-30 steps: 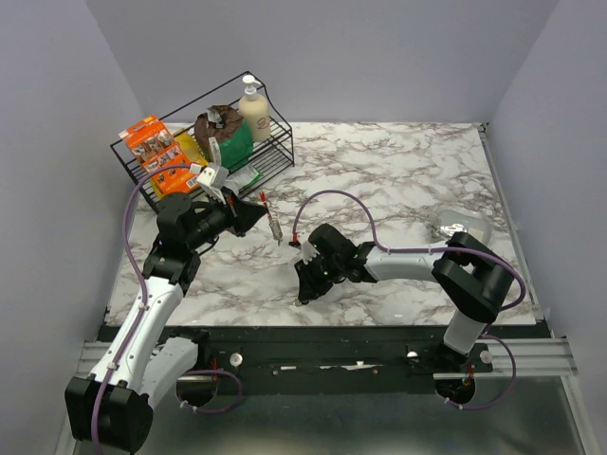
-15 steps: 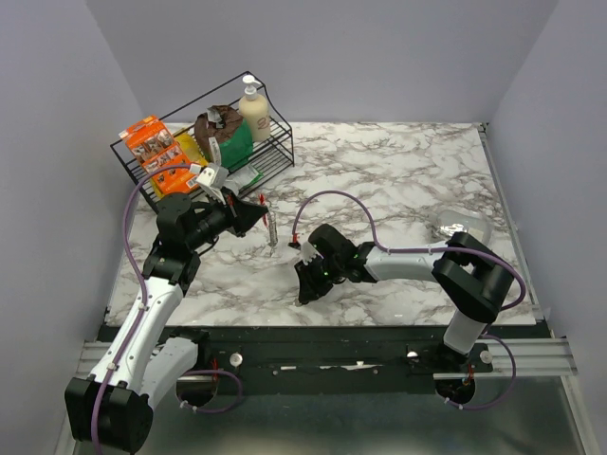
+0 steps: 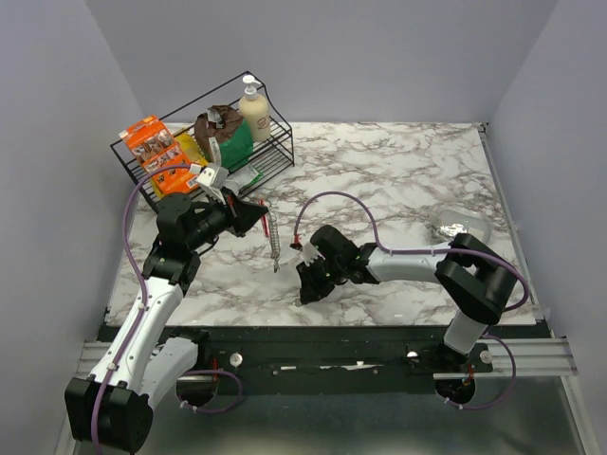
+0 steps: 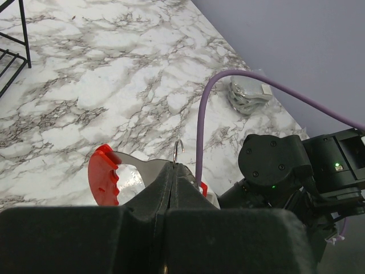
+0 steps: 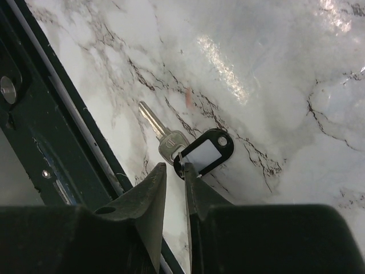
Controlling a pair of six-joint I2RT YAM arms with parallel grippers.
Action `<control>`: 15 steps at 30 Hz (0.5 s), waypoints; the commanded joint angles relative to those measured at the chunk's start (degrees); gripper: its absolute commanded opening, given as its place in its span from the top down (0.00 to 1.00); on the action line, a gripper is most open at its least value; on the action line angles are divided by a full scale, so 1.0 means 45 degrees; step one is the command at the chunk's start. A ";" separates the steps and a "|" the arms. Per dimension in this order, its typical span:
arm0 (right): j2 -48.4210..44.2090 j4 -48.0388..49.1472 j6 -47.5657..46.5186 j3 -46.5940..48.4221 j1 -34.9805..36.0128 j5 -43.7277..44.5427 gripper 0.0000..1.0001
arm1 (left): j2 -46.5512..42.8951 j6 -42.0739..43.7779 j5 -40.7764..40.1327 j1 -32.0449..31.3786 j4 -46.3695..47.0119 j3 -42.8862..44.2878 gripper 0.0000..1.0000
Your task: Put the keys on the keyring
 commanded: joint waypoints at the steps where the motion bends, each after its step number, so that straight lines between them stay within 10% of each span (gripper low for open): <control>1: -0.0282 -0.0183 -0.0062 -0.0333 0.0111 -0.0226 0.73 | -0.0277 0.0197 0.0064 0.0062 0.0186 0.0068 1.00; 15: -0.0203 0.0130 -0.0022 -0.0431 0.0169 -0.0344 1.00 | -0.0452 0.0255 0.0006 0.0062 0.0011 0.0107 1.00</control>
